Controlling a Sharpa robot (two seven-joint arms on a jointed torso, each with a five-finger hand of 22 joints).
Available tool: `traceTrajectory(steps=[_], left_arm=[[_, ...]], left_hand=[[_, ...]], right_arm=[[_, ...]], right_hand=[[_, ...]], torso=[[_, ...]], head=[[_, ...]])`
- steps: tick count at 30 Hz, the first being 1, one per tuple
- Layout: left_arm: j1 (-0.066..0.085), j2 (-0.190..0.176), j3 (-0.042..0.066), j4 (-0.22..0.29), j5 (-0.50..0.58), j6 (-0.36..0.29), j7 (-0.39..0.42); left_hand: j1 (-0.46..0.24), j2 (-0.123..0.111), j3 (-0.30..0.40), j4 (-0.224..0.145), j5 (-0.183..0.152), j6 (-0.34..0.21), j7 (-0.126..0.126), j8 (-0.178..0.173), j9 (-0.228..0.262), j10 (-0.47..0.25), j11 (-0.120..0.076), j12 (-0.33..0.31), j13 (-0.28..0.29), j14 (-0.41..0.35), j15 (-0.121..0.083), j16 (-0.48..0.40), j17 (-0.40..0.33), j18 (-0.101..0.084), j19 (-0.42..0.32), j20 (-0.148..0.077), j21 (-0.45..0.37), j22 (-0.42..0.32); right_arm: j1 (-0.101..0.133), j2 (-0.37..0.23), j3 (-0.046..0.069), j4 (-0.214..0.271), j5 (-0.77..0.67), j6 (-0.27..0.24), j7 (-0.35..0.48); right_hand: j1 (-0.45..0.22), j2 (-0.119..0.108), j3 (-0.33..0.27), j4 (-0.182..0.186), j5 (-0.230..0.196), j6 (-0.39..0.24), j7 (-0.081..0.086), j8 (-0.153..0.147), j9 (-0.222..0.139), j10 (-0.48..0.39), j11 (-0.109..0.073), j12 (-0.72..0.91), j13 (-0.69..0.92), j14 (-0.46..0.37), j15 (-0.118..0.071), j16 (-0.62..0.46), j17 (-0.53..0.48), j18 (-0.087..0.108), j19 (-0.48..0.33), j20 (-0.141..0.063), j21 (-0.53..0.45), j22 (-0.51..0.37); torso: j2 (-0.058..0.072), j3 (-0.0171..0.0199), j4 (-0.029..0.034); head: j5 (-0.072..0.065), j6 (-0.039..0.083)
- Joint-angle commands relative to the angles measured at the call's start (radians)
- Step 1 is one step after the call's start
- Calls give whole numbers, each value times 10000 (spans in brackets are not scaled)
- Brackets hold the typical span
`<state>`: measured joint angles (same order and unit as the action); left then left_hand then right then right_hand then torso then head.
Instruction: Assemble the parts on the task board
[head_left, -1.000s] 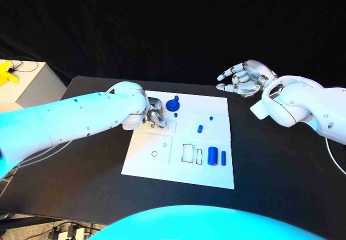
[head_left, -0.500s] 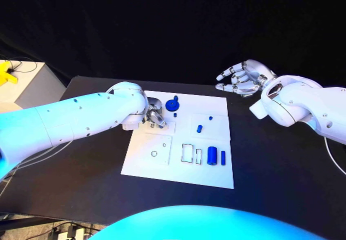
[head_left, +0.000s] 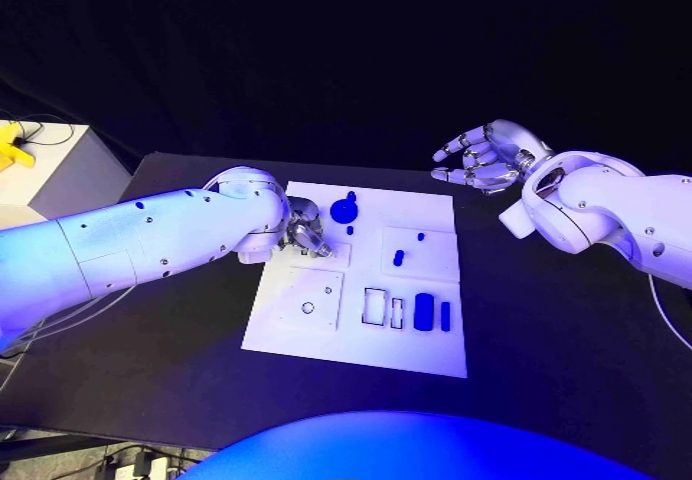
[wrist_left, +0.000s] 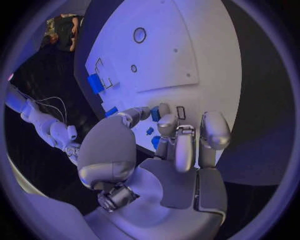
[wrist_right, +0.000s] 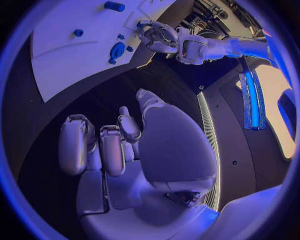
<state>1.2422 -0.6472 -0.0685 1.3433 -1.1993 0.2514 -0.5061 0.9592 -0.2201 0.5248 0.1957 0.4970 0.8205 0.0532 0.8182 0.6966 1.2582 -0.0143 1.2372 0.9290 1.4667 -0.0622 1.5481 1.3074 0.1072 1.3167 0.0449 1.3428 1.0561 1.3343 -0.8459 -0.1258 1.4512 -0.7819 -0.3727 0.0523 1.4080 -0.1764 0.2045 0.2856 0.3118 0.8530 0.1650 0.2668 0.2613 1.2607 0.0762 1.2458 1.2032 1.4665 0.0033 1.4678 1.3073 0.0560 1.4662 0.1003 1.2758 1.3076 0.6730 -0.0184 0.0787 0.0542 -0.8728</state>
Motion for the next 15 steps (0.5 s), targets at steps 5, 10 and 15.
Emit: traceTrajectory(steps=[5,10,15], left_arm=[[-35,-184,19,209,-67,-85,25],[-34,-259,51,306,-84,-110,33],[-32,-358,155,413,-135,-87,32]], left_hand=[[324,-61,-712,594,-468,15,70,-117,-13,-106,43,-2,-4,842,-49,-56,2050,-59,46,-11,-61,-35],[514,-19,-938,850,-773,44,68,-125,0,-105,45,2,5,840,-46,-62,2044,-59,49,-6,-66,-32],[545,-33,-1048,923,-887,46,73,-121,11,-114,48,-3,-1,835,-45,-69,2031,-53,35,-4,-82,-61]], right_arm=[[-24,0,2,15,-86,81,143],[-39,0,2,5,-90,96,136],[-50,-8,2,3,-91,72,139]], right_hand=[[-97,19,60,-8,6,-77,-13,20,8,-16,7,-41,16,478,-52,-42,790,94,-7,-21,10,636],[-96,24,67,-9,9,-83,-12,21,8,-20,7,-44,11,473,-52,-52,774,96,-9,-21,1,631],[-96,24,67,-9,9,-83,-12,21,8,-20,7,-44,11,473,-52,-52,774,96,-9,-21,1,631]], torso=[[8,9,5],[19,0,-22],[28,7,-18]], head=[[-9,2],[3,2],[-25,2]])
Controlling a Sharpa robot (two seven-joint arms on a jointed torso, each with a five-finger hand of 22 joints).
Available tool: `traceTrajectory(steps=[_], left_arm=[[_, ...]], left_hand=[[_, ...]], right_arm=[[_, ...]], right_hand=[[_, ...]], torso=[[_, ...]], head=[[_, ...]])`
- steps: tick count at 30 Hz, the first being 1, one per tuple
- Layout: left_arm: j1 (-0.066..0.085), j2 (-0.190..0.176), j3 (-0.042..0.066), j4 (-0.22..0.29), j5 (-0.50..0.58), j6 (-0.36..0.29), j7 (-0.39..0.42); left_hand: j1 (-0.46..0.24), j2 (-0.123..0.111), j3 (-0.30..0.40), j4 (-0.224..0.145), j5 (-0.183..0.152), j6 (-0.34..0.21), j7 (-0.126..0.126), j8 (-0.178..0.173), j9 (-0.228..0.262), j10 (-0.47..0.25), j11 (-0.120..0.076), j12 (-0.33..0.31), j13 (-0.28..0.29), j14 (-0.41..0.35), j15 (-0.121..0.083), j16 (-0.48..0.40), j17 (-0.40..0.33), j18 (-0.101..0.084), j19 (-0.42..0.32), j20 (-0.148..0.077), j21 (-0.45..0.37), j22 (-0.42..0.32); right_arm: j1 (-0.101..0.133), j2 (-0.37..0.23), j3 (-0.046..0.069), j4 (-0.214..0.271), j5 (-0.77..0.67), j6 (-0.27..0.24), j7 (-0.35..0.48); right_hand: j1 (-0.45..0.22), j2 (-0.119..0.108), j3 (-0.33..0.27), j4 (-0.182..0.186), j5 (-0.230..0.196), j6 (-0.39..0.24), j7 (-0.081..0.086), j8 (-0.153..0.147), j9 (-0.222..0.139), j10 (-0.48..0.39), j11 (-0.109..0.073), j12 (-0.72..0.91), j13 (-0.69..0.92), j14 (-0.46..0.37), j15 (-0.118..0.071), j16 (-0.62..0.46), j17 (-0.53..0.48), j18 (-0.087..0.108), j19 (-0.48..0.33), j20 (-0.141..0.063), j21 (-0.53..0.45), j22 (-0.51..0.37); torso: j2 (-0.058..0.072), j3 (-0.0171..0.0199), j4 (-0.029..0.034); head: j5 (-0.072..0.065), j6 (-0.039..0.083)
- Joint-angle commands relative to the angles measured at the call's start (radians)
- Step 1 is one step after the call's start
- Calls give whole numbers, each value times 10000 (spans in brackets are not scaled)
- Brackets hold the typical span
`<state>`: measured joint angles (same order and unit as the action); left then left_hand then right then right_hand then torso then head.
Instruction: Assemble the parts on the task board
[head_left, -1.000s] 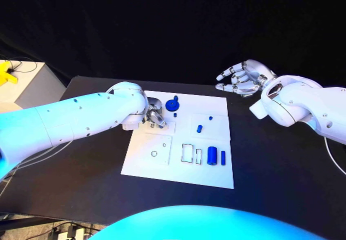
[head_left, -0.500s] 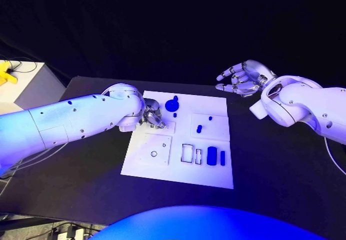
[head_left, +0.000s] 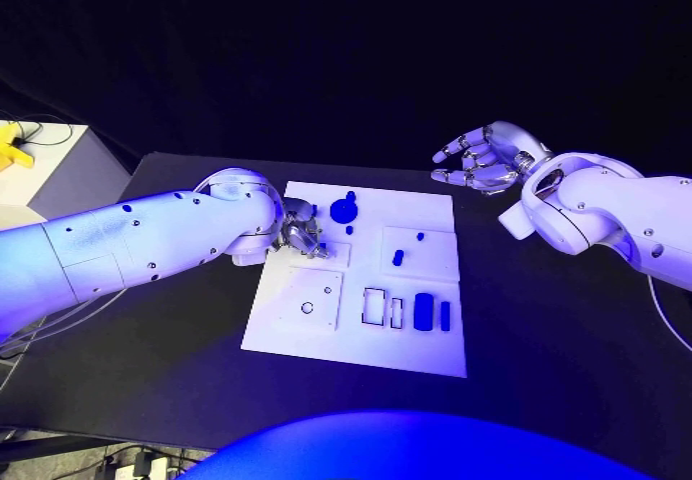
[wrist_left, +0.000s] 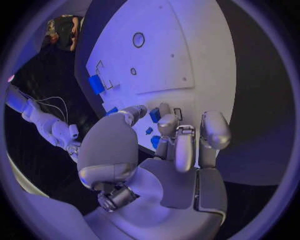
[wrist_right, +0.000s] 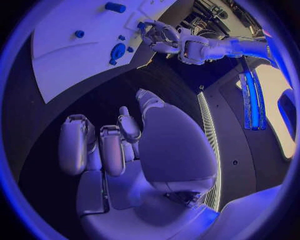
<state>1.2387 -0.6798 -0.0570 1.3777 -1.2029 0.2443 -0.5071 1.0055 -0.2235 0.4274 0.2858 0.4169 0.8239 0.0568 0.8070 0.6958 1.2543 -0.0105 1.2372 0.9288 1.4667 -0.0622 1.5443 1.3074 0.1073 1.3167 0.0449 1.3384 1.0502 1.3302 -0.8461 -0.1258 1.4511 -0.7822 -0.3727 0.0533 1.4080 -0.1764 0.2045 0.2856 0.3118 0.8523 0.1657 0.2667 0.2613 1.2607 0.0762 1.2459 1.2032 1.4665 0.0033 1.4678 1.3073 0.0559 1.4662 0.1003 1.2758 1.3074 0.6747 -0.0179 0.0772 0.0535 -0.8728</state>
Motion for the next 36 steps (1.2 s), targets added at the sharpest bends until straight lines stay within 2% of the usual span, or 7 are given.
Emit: traceTrajectory(steps=[1,7,9,13,20,27,36], left_arm=[[4,-56,71,97,-109,-5,42],[17,-189,286,296,-85,83,38],[26,-226,370,335,-17,129,36],[109,-334,691,304,298,359,30],[521,-303,1058,-329,912,534,55],[906,150,1160,-1415,996,289,117],[1018,957,1180,-2769,800,-118,260]], left_hand=[[82,24,-211,49,-376,14,39,-8,29,-67,13,9,19,839,-40,-27,2042,-53,34,-1,-41,-3],[-17,200,-823,71,-1757,-15,37,-20,63,-114,19,-12,-25,827,-33,-47,2011,-39,-3,9,-83,-62],[-20,217,-866,73,-1817,-25,40,-23,65,-137,20,-31,-59,818,-31,-59,1989,-30,-27,9,-107,-108],[115,355,-991,62,-1838,-265,123,-127,52,-431,92,-227,-379,698,22,-220,1685,36,-244,46,-307,-477],[571,558,-1012,52,-1685,-575,268,-246,34,-945,223,-522,-899,551,138,-388,1374,117,-521,149,-564,-914],[804,663,-996,62,-1659,-922,445,-518,-113,-1423,375,-803,-1416,453,264,-483,1186,169,-704,256,-735,-1201],[950,709,-973,63,-1651,-1095,557,-745,-291,-1672,473,-963,-1723,432,350,-493,1155,179,-728,330,-759,-1231]], right_arm=[[-11,-7,2,4,-89,65,129],[-17,-18,2,1,-90,57,126],[-18,-19,2,0,-90,56,127],[-22,-22,2,-9,-90,56,133],[-23,0,2,-47,-90,58,139],[-24,45,2,-79,-90,58,142],[-24,93,3,-108,-90,53,151]], right_hand=[[-96,24,67,-9,9,-76,-19,22,8,-20,7,-44,10,473,-52,-52,774,97,-9,-21,1,633],[-96,24,67,-9,9,-76,-19,22,8,-20,7,-44,10,473,-52,-52,774,97,-9,-21,1,633],[-96,24,67,-9,9,-76,-19,22,8,-20,7,-44,10,473,-52,-52,774,97,-9,-21,1,633],[-96,24,67,-9,9,-76,-19,22,8,-20,7,-44,10,473,-52,-52,774,97,-9,-21,1,633],[-96,24,67,-9,9,-76,-19,22,8,-20,7,-44,10,473,-52,-52,774,97,-9,-21,1,633],[-96,24,67,-9,9,-76,-19,22,8,-20,7,-44,10,473,-52,-52,774,97,-9,-21,1,633],[-96,29,90,-15,22,-93,-17,33,9,-34,7,-59,-14,468,-52,-70,753,101,-15,-22,-29,614]], torso=[[10,2,2],[-4,-2,20],[4,-8,18],[2,0,11],[2,6,1],[29,3,0],[24,12,14]], head=[[-30,2],[-56,2],[-59,2],[-50,2],[-6,2],[14,2],[29,116]])
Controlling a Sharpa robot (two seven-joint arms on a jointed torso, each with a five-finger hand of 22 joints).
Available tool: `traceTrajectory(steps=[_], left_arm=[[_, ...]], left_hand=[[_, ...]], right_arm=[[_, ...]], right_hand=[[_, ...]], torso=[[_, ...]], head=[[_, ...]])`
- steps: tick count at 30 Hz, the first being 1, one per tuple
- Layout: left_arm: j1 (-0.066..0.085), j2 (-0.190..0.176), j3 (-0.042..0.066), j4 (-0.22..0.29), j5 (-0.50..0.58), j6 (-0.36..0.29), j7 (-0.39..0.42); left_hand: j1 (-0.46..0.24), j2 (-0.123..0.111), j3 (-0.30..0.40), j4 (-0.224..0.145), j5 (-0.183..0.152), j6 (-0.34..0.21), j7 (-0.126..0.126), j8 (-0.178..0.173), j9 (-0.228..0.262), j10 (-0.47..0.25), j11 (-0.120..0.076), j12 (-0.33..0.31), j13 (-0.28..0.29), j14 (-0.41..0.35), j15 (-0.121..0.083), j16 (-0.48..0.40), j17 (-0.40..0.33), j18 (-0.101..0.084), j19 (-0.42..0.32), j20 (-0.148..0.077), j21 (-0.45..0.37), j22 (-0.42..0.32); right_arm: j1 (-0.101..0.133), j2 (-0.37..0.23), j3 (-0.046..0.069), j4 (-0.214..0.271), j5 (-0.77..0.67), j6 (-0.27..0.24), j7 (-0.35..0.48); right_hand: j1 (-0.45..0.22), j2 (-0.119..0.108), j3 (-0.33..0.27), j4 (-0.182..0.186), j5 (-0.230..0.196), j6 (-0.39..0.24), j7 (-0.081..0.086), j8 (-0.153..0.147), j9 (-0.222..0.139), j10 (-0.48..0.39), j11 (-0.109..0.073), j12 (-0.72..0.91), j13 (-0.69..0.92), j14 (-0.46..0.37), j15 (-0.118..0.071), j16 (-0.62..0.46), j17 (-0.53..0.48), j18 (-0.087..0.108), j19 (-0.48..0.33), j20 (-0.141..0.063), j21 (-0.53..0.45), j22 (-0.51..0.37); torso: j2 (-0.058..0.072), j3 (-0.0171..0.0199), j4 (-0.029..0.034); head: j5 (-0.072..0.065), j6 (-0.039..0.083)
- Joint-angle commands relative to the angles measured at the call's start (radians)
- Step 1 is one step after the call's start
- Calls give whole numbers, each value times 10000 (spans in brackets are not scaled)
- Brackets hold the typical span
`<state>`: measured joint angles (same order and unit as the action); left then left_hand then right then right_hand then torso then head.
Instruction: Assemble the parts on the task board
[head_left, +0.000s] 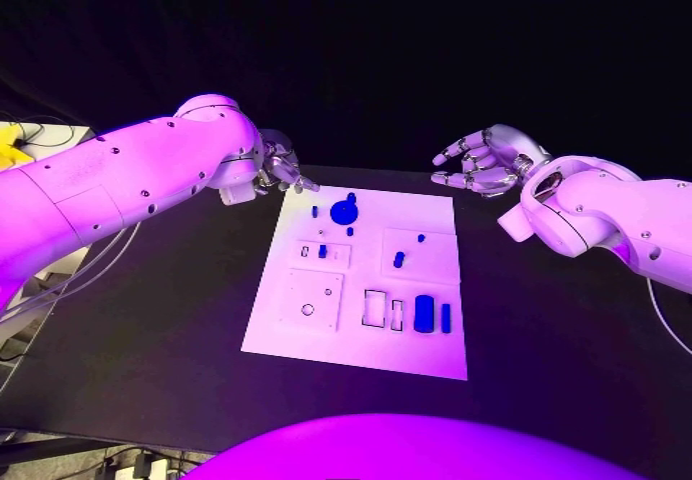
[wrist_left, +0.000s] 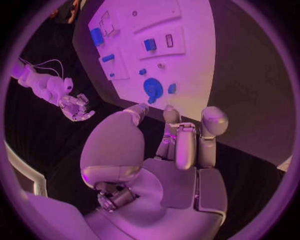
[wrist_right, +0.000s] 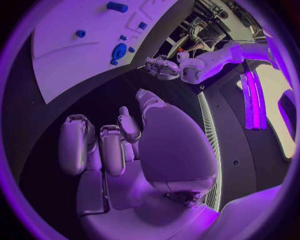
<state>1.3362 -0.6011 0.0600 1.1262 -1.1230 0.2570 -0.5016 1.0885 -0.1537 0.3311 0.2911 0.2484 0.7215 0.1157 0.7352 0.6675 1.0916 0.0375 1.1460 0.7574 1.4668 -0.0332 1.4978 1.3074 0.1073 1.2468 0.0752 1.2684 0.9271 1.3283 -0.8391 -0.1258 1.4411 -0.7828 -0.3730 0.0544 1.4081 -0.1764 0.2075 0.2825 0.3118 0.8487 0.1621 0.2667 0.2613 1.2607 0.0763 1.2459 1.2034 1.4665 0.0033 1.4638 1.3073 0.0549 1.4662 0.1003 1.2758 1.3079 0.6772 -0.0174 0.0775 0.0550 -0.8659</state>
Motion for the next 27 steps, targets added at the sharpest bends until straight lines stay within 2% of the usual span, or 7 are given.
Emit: traceTrajectory(steps=[1,5,12,20,24,27], left_arm=[[46,255,9,-380,-33,-235,217],[54,679,-19,-1027,-150,-25,250],[51,1128,-209,-1760,-193,395,311],[47,1390,-312,-2284,-210,594,358],[44,1486,-360,-2476,-187,685,409],[37,1579,-406,-2590,-124,744,454]], left_hand=[[120,11,-9,10,33,-72,-31,-27,-8,-45,-7,-52,-8,431,60,-28,1155,178,-29,27,-59,0],[130,17,-8,10,33,-85,-22,-51,-29,-35,1,-39,8,446,68,-9,1191,173,-13,34,-44,30],[142,25,-4,9,31,-94,-14,-72,-50,-60,10,-54,-26,440,77,-14,1178,177,-24,40,-53,10],[162,4,-33,9,17,41,-21,-11,-61,-76,17,-33,-11,441,95,-1,1194,183,-41,59,-61,-3],[163,7,-35,10,18,58,-23,-1,-60,-71,16,-25,0,446,96,7,1207,179,-30,61,-50,20],[158,10,-39,14,18,77,-26,11,-59,-68,15,-19,6,454,96,19,1228,176,-20,62,-38,42]], right_arm=[[-5,29,3,-8,-84,57,141],[-5,55,3,-10,-84,59,146],[-4,71,4,4,-84,53,139],[-3,82,5,22,-84,47,138],[-2,93,5,25,-84,44,141],[-2,104,5,28,-84,40,145]], right_hand=[[-96,29,60,16,22,-58,18,33,9,-34,7,-59,-15,468,-52,-29,753,111,-15,-22,-29,609],[-96,29,60,16,22,-58,18,33,9,-34,7,-59,-15,468,-52,-29,753,111,-15,-22,-29,609],[-97,29,73,14,41,-66,19,41,9,-41,7,-66,-27,469,-52,-33,752,109,-10,-22,-26,613],[-99,30,74,15,42,-66,19,41,10,-37,7,-62,-23,471,-52,-29,759,108,-9,-22,-22,615],[-99,30,74,15,42,-66,19,41,10,-37,7,-62,-23,471,-52,-29,759,108,-9,-22,-22,615],[-99,30,74,15,42,-66,19,41,10,-37,7,-62,-23,471,-52,-29,759,108,-9,-22,-22,615]], torso=[[4,11,10],[11,-4,-4],[97,-6,-48],[145,-14,-59],[141,-7,-61],[146,-16,-64]], head=[[13,58],[31,89],[86,200],[97,247],[93,245],[70,224]])
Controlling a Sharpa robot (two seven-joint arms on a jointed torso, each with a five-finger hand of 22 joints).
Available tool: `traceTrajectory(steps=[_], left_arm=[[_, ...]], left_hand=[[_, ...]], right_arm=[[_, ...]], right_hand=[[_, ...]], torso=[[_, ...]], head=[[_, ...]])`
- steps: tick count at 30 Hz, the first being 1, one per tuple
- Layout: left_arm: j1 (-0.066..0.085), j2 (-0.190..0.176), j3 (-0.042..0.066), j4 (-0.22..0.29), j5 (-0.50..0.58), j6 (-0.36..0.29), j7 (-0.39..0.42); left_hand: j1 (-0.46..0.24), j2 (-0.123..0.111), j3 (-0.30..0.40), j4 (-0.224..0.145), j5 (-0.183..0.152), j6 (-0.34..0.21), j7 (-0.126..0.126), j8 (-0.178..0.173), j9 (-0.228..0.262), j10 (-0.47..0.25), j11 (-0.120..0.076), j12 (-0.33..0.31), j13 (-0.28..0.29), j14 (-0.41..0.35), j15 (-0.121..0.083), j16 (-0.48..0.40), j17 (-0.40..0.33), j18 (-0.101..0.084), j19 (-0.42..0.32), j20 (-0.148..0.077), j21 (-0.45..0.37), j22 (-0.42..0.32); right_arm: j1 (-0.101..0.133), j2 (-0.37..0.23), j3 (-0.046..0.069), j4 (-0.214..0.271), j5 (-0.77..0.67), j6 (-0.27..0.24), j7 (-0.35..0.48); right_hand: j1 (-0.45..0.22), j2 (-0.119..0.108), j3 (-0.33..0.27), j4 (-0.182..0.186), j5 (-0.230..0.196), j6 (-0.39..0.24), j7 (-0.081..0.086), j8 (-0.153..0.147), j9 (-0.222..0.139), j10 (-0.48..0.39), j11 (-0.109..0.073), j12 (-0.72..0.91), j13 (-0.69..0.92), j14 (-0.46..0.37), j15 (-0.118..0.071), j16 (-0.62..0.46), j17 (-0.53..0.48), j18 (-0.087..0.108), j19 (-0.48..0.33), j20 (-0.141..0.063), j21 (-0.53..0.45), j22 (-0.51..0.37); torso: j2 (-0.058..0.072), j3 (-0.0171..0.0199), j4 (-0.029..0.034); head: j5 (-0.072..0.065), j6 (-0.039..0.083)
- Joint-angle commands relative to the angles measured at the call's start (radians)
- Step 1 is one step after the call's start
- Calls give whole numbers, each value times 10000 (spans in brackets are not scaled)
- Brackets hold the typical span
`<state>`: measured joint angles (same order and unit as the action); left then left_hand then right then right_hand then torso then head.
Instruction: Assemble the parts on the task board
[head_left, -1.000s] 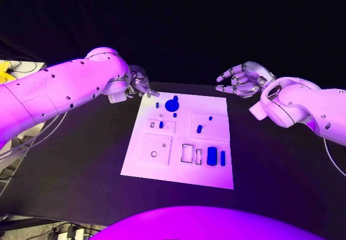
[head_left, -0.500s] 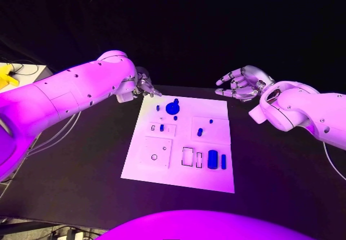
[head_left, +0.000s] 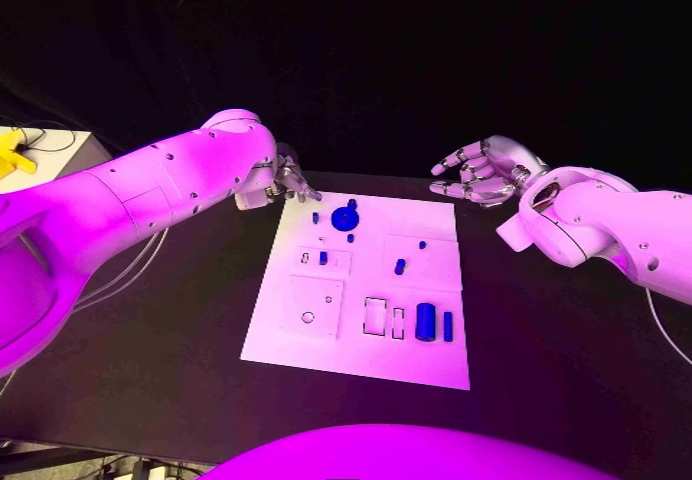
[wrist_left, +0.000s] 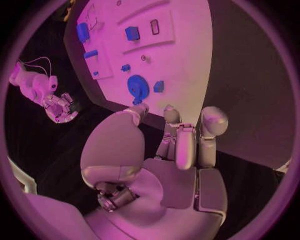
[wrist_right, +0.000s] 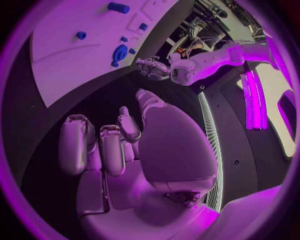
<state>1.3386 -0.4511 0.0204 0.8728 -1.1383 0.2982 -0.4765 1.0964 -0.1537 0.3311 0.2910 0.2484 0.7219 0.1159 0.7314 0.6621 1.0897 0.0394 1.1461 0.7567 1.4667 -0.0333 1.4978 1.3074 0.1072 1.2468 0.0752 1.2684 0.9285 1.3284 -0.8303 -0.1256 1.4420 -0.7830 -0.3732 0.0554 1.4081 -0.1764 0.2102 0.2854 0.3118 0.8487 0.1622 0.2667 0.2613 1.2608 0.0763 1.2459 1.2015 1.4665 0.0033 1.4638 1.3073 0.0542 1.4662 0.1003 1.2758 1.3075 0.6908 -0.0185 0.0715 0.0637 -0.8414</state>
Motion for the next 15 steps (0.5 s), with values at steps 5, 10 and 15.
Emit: traceTrajectory(steps=[5,10,15], left_arm=[[-6,214,-70,-143,40,285,238],[-32,297,-159,-195,5,358,237],[-70,371,-214,-312,-2,488,242]], left_hand=[[61,10,-52,22,12,90,-29,59,-5,-42,-4,-8,26,455,98,22,1231,179,-25,63,-41,21],[-115,-50,-201,32,-67,83,-23,74,-22,-84,6,-3,-17,455,106,37,1244,178,-22,68,-24,47],[-130,-20,-204,31,-64,80,-24,75,-25,-95,6,-6,-31,451,108,35,1236,181,-31,68,-29,33]], right_arm=[[-4,32,3,14,-82,39,140],[-4,37,4,20,-82,46,141],[-3,40,4,24,-79,52,144]], right_hand=[[-138,38,52,6,50,-74,21,51,11,-37,10,-63,-12,472,-51,-31,761,116,-8,-22,-32,614],[-138,38,52,6,50,-74,21,51,11,-37,10,-63,-12,472,-51,-31,761,116,-8,-22,-32,614],[-155,46,56,13,50,-77,22,54,11,-32,11,-58,-9,475,-50,-29,766,116,-8,-22,-36,612]], torso=[[11,-8,-12],[5,1,3],[5,-2,10]], head=[[-24,-69],[-46,-73],[-55,-74]])
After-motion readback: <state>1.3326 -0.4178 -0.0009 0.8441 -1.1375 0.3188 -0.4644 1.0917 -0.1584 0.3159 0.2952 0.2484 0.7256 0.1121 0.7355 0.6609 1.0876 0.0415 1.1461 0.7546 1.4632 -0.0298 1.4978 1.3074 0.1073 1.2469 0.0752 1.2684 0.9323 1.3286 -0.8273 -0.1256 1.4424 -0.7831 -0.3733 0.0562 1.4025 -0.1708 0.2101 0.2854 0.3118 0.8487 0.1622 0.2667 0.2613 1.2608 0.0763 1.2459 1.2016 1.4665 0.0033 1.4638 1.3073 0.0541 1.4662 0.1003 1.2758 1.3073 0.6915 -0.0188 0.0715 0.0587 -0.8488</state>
